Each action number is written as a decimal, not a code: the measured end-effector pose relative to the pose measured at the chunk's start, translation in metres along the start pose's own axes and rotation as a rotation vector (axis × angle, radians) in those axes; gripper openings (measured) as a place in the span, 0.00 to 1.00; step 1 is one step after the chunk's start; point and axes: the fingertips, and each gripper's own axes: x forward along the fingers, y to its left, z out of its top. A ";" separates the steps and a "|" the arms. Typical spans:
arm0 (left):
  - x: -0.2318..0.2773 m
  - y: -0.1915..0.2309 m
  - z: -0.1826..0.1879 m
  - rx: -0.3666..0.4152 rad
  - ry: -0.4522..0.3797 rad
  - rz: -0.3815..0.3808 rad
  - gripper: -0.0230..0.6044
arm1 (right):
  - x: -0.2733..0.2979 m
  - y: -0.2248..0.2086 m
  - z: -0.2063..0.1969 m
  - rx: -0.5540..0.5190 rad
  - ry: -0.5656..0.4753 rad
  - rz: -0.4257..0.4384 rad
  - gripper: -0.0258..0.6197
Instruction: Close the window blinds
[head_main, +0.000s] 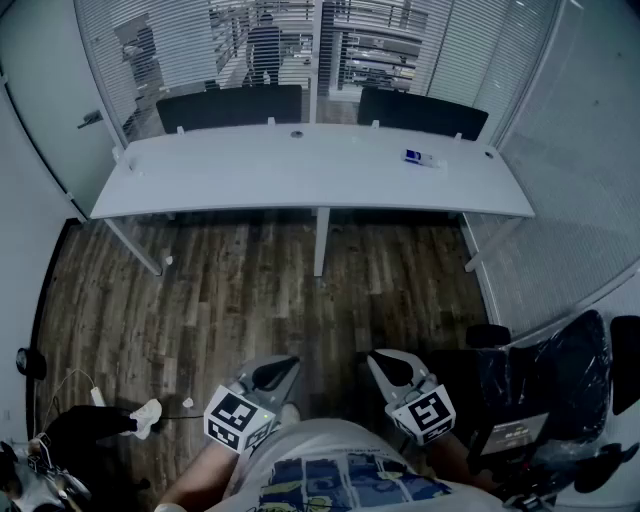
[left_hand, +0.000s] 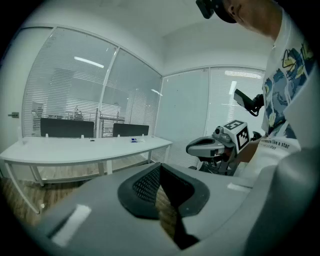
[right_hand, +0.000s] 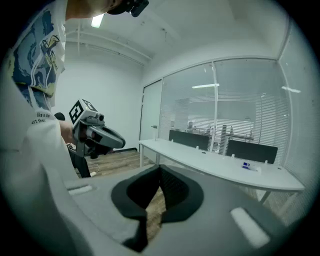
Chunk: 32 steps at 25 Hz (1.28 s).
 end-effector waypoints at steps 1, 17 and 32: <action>0.000 0.000 0.001 0.001 -0.003 0.000 0.05 | 0.000 -0.001 -0.001 -0.005 0.001 -0.001 0.04; -0.011 0.027 -0.006 0.003 0.003 -0.030 0.04 | 0.027 0.009 0.000 -0.004 -0.010 -0.013 0.04; -0.014 0.081 -0.023 -0.037 0.024 -0.036 0.05 | 0.076 0.016 0.011 -0.002 -0.003 -0.038 0.06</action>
